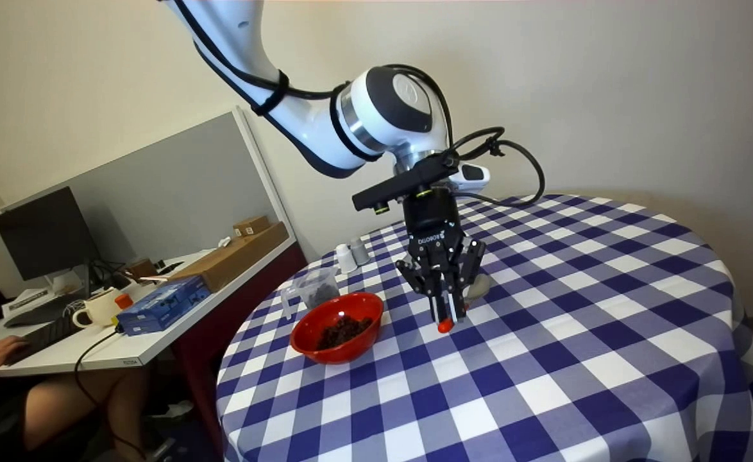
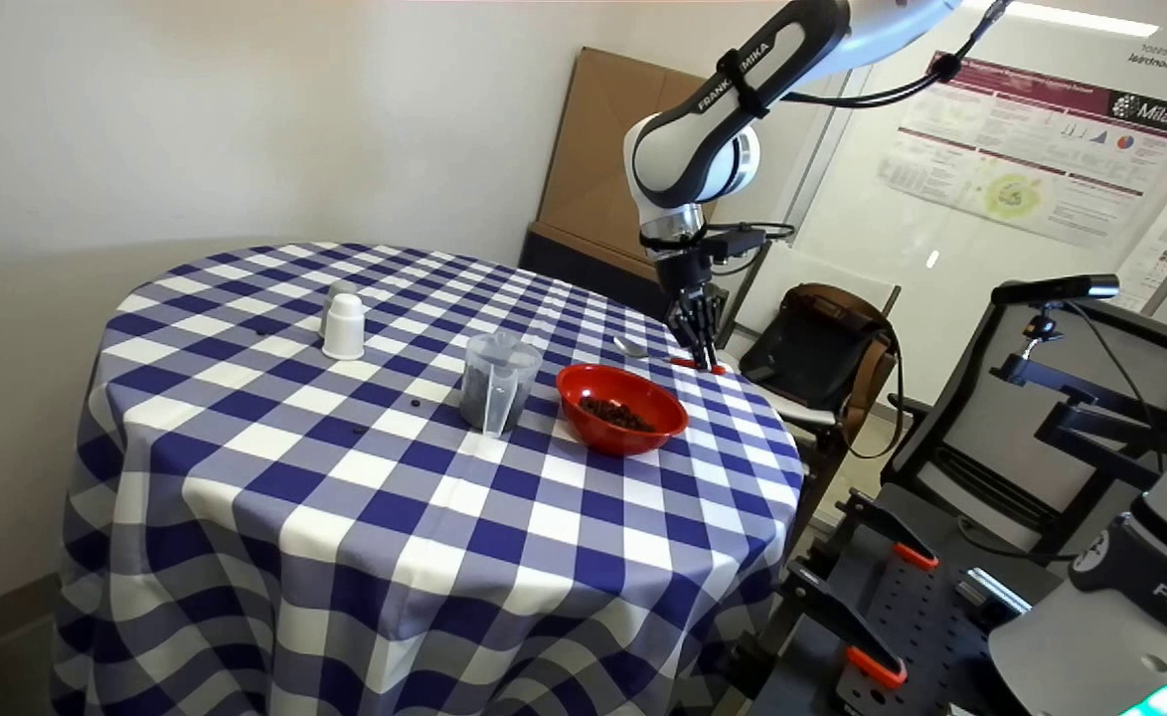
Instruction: Use the spoon to move one scoop of the contents from the bowl to the clear jar
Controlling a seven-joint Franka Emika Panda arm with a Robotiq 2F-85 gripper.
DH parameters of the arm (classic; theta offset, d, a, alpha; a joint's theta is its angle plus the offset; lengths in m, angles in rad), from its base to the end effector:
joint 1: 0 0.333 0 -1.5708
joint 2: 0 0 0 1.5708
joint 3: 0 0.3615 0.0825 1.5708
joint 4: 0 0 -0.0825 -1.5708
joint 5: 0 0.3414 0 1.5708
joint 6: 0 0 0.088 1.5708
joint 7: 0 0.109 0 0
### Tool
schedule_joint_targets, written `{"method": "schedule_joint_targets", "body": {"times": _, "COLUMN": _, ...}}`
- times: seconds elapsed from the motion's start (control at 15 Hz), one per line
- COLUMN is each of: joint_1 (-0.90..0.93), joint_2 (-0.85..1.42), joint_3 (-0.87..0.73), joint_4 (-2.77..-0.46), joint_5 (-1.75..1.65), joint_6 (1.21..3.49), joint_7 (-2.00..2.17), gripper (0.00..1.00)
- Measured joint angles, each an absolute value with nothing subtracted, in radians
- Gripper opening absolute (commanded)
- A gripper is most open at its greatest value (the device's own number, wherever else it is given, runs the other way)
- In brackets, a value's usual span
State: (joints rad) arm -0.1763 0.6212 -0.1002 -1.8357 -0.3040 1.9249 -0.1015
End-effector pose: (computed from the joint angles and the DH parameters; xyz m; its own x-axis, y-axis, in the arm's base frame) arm 0.5545 -0.1745 0.2330 0.8387 -0.0468 -0.5426 0.0690 -0.9791 0.1911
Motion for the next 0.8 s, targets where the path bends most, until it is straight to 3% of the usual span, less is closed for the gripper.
{"method": "schedule_joint_targets", "body": {"times": 0.27, "joint_1": -0.178, "joint_2": 0.676, "joint_3": -0.099, "joint_4": -1.82, "joint_5": -0.304, "joint_6": 1.936, "joint_7": -0.117, "gripper": 0.1}}
{"method": "schedule_joint_targets", "body": {"times": 0.33, "joint_1": -0.18, "joint_2": 0.685, "joint_3": -0.099, "joint_4": -1.818, "joint_5": -0.303, "joint_6": 1.939, "joint_7": -0.119, "gripper": 0.32}}
{"method": "schedule_joint_targets", "body": {"times": 0.4, "joint_1": -0.181, "joint_2": 0.691, "joint_3": -0.099, "joint_4": -1.816, "joint_5": -0.303, "joint_6": 1.942, "joint_7": -0.12, "gripper": 0.46}}
{"method": "schedule_joint_targets", "body": {"times": 0.8, "joint_1": -0.187, "joint_2": 0.712, "joint_3": -0.105, "joint_4": -1.816, "joint_5": -0.299, "joint_6": 1.944, "joint_7": -0.12, "gripper": 0.88}}
